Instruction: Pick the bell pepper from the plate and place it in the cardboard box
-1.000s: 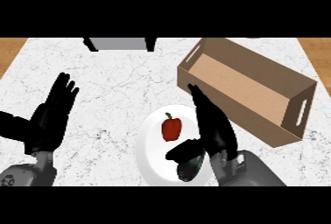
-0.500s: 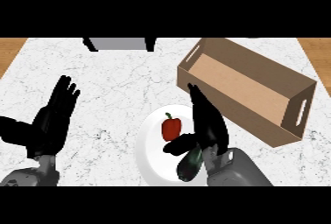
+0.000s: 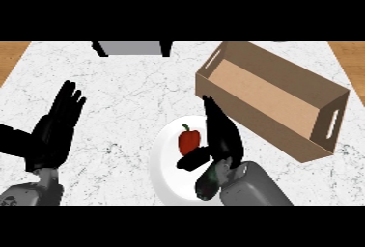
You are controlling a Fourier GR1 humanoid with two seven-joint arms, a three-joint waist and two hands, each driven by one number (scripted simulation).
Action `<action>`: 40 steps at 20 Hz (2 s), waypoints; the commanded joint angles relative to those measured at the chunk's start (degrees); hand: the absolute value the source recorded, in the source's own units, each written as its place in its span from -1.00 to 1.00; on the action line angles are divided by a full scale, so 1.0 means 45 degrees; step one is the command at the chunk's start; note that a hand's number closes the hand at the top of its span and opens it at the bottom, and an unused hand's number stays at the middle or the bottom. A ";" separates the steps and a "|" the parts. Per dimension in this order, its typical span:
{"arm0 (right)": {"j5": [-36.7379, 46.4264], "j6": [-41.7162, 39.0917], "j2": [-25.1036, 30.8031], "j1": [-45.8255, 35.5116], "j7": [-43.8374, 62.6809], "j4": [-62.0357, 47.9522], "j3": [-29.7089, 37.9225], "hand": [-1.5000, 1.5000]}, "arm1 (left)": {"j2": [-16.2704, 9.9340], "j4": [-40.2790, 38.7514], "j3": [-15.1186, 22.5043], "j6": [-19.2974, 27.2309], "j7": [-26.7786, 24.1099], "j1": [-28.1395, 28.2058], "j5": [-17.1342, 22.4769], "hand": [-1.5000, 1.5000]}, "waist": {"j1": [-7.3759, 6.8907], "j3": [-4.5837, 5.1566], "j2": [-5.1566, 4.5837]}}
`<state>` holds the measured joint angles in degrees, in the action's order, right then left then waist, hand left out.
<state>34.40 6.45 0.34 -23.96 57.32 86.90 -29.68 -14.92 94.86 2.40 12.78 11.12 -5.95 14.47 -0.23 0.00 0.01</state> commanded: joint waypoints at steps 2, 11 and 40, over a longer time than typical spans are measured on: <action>-0.0047 0.1294 -0.0073 -0.1500 0.0608 -0.2120 -0.0421 -1.00 | 0.0477 0.0222 0.0062 -0.0113 -0.0402 0.0530 -0.0317 0.00 | -0.0100 0.0001 -0.0016; 0.0100 0.0839 -0.0074 -0.0004 -0.0382 -0.1561 -0.0298 -1.00 | 0.0823 -0.0006 -0.0372 -0.0849 -0.0815 0.1062 -0.0858 0.00 | -0.0010 0.0000 -0.0001; -0.1461 0.2581 -0.0075 -0.1799 -0.1952 -0.5411 -0.1342 1.00 | 0.1558 -0.0672 -0.1337 -0.1502 -0.0114 -0.0309 -0.1282 0.00 | -0.0051 -0.0001 -0.0011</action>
<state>29.48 17.49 0.03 -28.79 49.63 66.07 -35.51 -8.56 91.91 -3.38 6.32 10.70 -7.36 8.76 -0.30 0.00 -0.02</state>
